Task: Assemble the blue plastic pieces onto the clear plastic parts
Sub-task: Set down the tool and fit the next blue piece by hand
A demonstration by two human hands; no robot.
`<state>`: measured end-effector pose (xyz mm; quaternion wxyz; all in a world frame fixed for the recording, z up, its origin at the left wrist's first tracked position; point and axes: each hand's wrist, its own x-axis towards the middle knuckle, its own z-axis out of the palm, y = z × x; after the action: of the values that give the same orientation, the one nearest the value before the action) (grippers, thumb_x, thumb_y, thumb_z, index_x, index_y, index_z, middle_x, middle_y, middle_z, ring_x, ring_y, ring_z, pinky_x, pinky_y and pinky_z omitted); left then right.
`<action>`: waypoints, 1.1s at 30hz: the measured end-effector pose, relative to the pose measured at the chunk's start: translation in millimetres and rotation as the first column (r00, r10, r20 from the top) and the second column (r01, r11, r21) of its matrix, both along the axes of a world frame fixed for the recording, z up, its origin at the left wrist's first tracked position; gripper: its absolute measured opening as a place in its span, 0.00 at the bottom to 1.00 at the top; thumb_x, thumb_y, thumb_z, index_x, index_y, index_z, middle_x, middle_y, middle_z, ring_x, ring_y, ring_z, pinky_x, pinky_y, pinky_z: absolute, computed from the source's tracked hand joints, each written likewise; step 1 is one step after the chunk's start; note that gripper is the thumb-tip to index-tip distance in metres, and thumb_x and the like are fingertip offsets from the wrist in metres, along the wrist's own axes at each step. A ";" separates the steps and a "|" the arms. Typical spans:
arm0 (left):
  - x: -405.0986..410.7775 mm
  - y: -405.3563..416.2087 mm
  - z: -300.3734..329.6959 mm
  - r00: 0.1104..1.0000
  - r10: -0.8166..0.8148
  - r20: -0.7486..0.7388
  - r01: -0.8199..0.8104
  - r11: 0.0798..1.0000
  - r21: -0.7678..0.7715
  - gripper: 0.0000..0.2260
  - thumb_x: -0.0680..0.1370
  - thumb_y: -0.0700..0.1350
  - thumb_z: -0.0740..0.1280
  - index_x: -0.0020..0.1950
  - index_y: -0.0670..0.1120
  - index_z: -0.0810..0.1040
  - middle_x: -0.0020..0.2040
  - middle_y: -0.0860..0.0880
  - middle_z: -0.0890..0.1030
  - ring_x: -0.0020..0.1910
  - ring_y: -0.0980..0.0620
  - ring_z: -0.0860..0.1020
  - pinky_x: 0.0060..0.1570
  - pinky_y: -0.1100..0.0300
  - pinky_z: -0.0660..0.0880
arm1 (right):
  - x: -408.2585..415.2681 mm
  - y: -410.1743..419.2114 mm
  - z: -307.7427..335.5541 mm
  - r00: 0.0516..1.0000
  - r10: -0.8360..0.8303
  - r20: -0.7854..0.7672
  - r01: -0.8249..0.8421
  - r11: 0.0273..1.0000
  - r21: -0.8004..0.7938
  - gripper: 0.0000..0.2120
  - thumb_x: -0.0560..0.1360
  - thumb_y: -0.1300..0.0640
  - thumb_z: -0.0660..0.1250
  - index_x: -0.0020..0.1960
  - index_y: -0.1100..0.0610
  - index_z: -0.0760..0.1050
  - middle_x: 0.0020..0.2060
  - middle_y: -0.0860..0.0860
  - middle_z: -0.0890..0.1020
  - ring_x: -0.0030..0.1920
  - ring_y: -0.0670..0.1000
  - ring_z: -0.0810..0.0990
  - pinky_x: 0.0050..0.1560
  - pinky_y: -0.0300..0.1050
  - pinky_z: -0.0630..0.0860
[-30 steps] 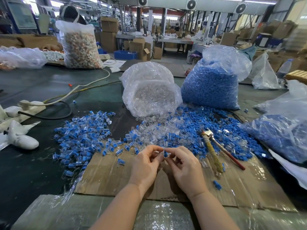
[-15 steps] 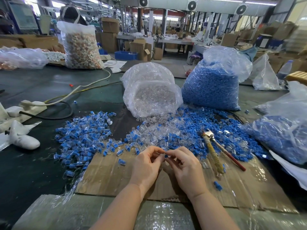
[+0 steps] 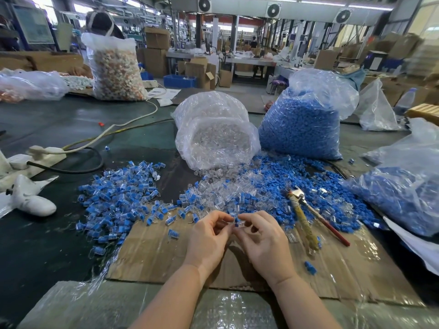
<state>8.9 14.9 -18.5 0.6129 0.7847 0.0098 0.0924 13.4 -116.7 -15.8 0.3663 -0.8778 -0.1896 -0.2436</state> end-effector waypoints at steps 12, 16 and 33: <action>3.7 -0.5 5.0 0.999 0.045 -0.002 -0.045 0.999 -0.028 0.05 0.74 0.38 0.69 0.44 0.48 0.79 0.41 0.47 0.81 0.41 0.54 0.79 0.37 0.73 0.73 | 32.7 -71.5 34.2 0.486 -0.770 -0.412 0.434 0.622 -0.652 0.32 0.73 0.35 0.56 0.69 0.54 0.59 0.67 0.58 0.67 0.67 0.59 0.65 0.65 0.60 0.61; 7.1 -1.2 7.6 0.999 0.027 -0.041 -0.030 0.997 -0.065 0.05 0.74 0.38 0.68 0.44 0.48 0.78 0.40 0.47 0.81 0.39 0.54 0.79 0.36 0.72 0.74 | 39.5 -82.0 29.5 0.442 -0.754 -0.486 0.365 0.647 -0.670 0.27 0.71 0.43 0.62 0.65 0.54 0.63 0.67 0.57 0.67 0.66 0.59 0.65 0.66 0.62 0.59; 31.2 12.3 35.9 0.982 0.098 -0.162 -0.154 0.913 -0.379 0.04 0.75 0.35 0.66 0.46 0.43 0.78 0.41 0.44 0.81 0.29 0.58 0.75 0.26 0.67 0.69 | 34.7 -47.2 70.5 0.640 -0.372 -0.673 0.295 0.927 -0.232 0.07 0.70 0.58 0.63 0.43 0.61 0.71 0.40 0.56 0.75 0.41 0.55 0.73 0.38 0.45 0.66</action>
<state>40.1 27.2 17.4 0.7472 0.6494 0.1213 0.0729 48.1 -163.9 54.6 0.3147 -0.9401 0.1182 0.0573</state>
